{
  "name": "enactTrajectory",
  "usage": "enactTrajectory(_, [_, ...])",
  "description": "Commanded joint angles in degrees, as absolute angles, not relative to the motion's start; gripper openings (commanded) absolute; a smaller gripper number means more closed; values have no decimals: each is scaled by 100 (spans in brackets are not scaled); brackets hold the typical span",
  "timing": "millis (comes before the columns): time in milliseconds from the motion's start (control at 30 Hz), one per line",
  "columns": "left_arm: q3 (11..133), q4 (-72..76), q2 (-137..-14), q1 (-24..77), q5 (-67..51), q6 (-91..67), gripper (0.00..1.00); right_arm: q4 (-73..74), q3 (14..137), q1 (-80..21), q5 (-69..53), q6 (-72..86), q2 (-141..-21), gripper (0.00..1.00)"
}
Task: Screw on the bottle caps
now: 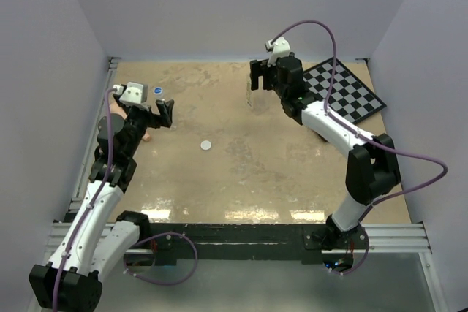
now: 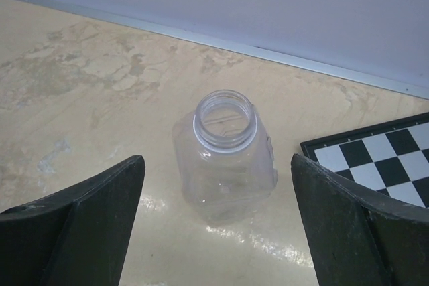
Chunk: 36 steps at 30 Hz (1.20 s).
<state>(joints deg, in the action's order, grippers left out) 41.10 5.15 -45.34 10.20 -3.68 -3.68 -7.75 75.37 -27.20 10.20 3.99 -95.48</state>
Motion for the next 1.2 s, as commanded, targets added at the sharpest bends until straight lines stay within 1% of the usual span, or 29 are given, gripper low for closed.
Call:
enactTrajectory(0, [4061,782,-4438,1046,-553,-264,90,-1107,7998,-2549,686,484,-9799,92])
enactTrajectory(267, [4052,809,-4465,1055,-703,-255,89,-1248,8235,-2435,519,431,-10292,86])
enactTrajectory(400, [4043,809,-4456,1055,-721,-246,89,-1274,8350,-2417,431,361,-10415,81])
enactTrajectory(467, [4043,817,-4456,1055,-738,-246,89,-1266,8393,-2408,396,308,-10441,77])
enactTrajectory(667, [4025,817,-4447,1055,-800,-220,89,-1204,8368,-2399,246,220,-10407,54])
enactTrajectory(800, [4025,826,-4438,1055,-852,-211,88,-1055,8218,-2399,88,193,-10187,37])
enactTrajectory(833, [4034,835,-4438,1055,-896,-211,88,-1046,8139,-2399,97,176,-10100,35])
enactTrajectory(900, [4017,870,-4438,1055,-993,-211,88,-985,7912,-2408,18,150,-9880,24])
enactTrajectory(1000, [3999,914,-4456,1055,-1177,-220,88,-923,7568,-2408,18,149,-9432,15])
enactTrajectory(1167, [3964,1037,-4491,1090,-1502,-246,88,-616,7023,-2505,-211,62,-8738,6])
